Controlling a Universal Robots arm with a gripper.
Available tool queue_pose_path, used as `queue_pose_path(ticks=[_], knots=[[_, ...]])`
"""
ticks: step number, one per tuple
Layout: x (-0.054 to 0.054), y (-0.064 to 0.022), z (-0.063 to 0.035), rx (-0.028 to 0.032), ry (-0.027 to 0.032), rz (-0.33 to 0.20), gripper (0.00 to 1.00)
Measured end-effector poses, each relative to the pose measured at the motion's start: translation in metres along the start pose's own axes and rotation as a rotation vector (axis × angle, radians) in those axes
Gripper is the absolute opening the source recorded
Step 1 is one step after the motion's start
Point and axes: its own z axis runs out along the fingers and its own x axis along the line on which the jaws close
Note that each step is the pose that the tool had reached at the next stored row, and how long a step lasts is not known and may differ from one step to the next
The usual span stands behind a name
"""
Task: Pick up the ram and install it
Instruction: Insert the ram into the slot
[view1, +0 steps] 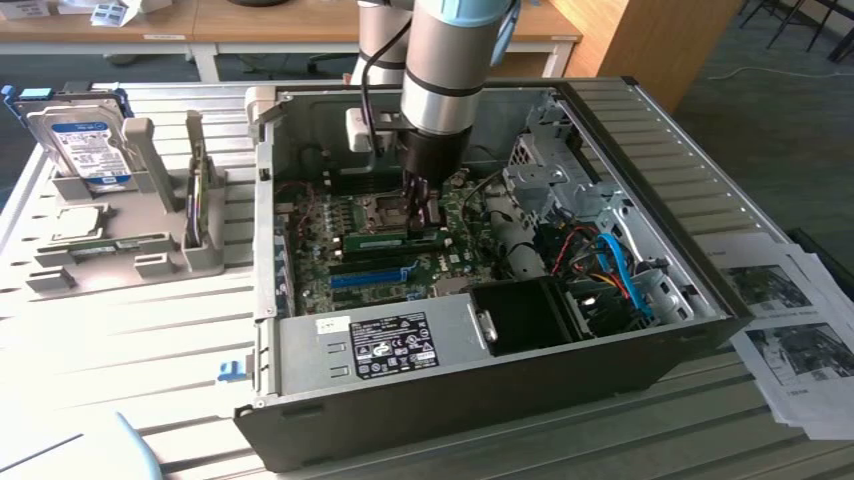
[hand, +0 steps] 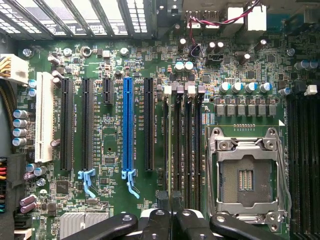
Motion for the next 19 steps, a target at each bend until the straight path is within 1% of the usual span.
queue_pose_path(ticks=[3, 5, 12, 16, 19], knots=[[0.0, 0.0, 0.0, 0.0001, 0.0, 0.0, 0.11], [0.0, -0.0001, 0.0, 0.0018, -0.0001, 0.0, 0.11], [0.0001, 0.0001, -0.0001, 0.0165, -0.0001, -0.001, 0.11], [-0.0001, 0.0001, -0.0001, 0.0171, -0.001, -0.001, 0.11], [0.0, 0.0, -0.0016, 0.0182, -0.0005, -0.001, 0.11]])
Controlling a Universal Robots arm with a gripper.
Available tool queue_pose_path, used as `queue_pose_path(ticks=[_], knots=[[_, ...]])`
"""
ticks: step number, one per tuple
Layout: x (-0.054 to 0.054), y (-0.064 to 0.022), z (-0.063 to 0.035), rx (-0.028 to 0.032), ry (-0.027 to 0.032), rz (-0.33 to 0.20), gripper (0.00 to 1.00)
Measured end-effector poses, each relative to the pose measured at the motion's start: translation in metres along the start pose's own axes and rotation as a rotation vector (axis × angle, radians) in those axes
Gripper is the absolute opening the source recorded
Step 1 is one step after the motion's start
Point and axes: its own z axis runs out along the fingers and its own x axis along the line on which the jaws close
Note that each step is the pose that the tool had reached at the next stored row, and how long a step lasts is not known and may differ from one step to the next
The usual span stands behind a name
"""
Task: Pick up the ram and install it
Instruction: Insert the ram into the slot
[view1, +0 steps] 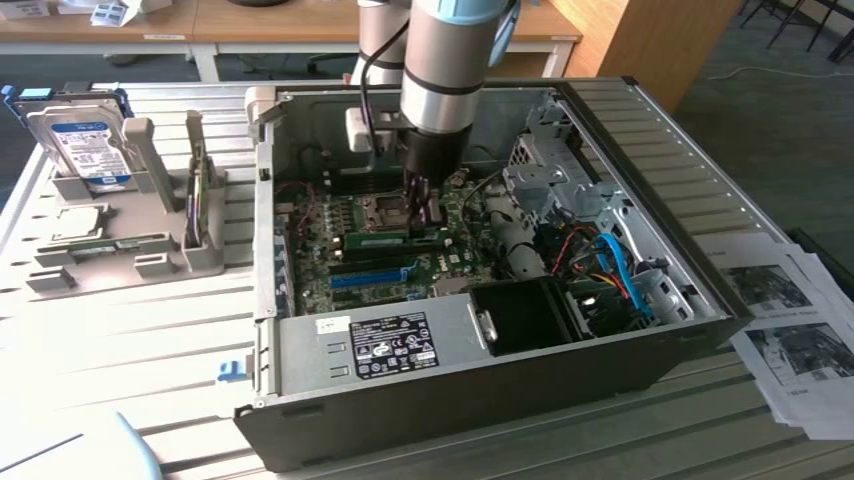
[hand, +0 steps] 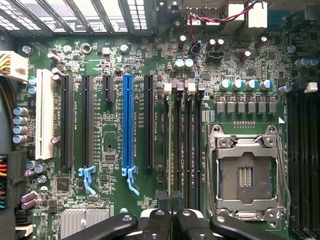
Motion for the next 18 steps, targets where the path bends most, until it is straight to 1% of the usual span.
queue_pose_path(ticks=[11, 18], knots=[[0.0, 0.0003, -0.0016, -0.0001, 0.0001, 0.0, 0.11], [0.0001, 0.0023, -0.0015, 0.0004, 0.0001, 0.0, 0.11]])
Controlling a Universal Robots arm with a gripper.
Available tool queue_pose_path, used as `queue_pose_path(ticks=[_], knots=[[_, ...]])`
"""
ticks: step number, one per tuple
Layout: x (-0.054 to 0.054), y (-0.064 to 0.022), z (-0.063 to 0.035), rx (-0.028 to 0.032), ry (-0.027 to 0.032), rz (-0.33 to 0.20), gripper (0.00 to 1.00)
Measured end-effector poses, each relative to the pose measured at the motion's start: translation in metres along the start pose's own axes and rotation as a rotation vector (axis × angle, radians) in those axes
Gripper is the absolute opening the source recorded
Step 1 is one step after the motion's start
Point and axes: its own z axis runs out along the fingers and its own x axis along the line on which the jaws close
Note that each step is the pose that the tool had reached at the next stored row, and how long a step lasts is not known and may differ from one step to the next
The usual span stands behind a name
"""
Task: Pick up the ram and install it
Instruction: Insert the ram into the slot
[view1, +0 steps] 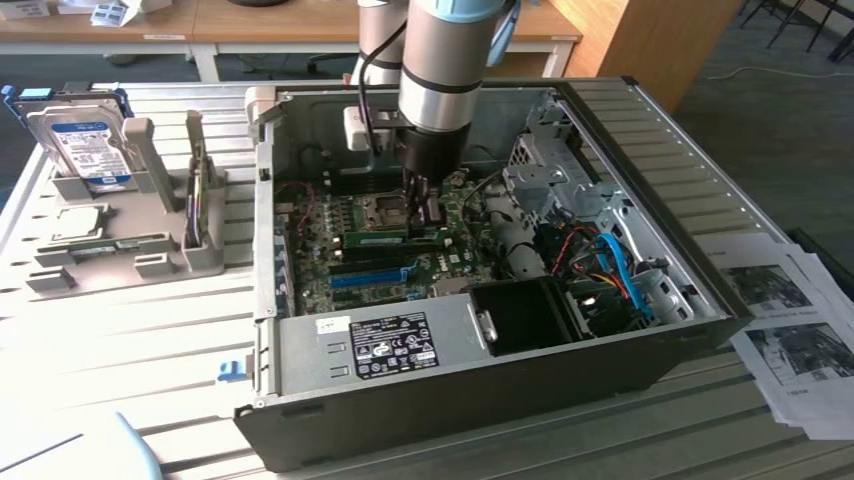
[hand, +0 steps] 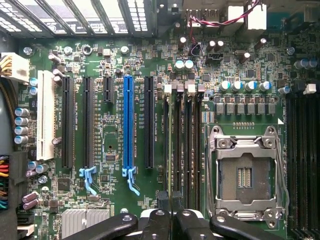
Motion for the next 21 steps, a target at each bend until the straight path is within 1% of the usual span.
queue_pose_path(ticks=[7, 14, 15, 16, 20, 21], knots=[[0.0, 0.0001, -0.0006, 0.0, 0.0001, 0.0, 0.11], [0.0, 0.0002, -0.0048, 0.0003, -0.0002, 0.0, 0.11], [0.0, 0.0005, -0.0048, 0.0041, -0.0005, 0.0, 0.11], [0.0001, 0.0008, -0.0049, 0.0109, -0.0009, 0.0, 0.11], [0.0001, 0.0015, -0.0048, 0.0496, -0.0042, -0.002, 0.11], [0.0001, 0.0017, -0.0047, 0.0556, -0.0046, -0.002, 0.11]])
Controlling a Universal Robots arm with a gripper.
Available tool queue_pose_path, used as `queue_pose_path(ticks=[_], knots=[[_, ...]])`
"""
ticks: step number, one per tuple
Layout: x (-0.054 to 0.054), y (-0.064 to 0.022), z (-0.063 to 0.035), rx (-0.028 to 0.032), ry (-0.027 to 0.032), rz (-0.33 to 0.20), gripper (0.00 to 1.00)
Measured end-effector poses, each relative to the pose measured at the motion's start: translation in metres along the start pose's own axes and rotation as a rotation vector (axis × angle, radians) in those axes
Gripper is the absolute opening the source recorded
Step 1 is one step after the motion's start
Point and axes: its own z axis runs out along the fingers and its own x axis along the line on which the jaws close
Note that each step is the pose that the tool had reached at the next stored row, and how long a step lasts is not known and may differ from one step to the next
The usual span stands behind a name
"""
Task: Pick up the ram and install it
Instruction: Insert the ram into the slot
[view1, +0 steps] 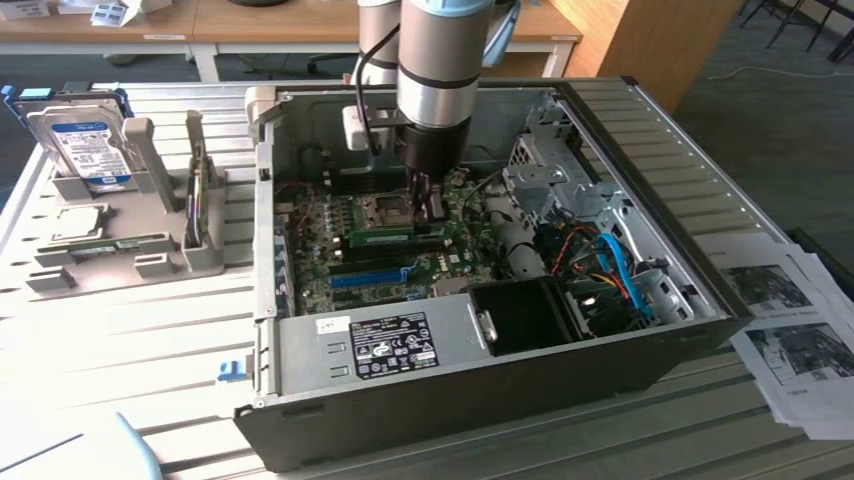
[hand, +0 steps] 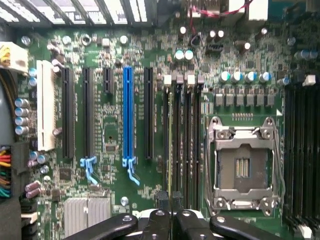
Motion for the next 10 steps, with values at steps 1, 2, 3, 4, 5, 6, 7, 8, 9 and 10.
queue_pose_path(ticks=[1, 2, 3, 4, 5, 6, 7, 8, 9, 10], knots=[[0.0, 0.0001, 0.0, 0.0041, -0.0001, 0.0, 0.11], [0.0, 0.0003, 0.0, 0.0071, -0.0001, 0.0, 0.11], [0.0, 0.0004, -0.0001, 0.0085, -0.0001, 0.0, 0.11], [0.0001, 0.0005, -0.0001, 0.0098, 0.0, 0.0, 0.11], [0.0, 0.0007, -0.0001, 0.0116, -0.0001, 0.0, 0.11], [0.0, 0.0009, -0.0001, 0.0131, -0.0001, 0.0, 0.11], [0.0, 0.0009, -0.0001, 0.0138, -0.0002, 0.0, 0.11], [0.0001, 0.0009, -0.0001, 0.0149, -0.0002, 0.0, 0.11], [0.0001, 0.0009, -0.0007, 0.015, 0.0003, 0.0, 0.11], [0.0001, 0.0009, -0.0011, 0.0153, 0.0003, 0.0, 0.11]])
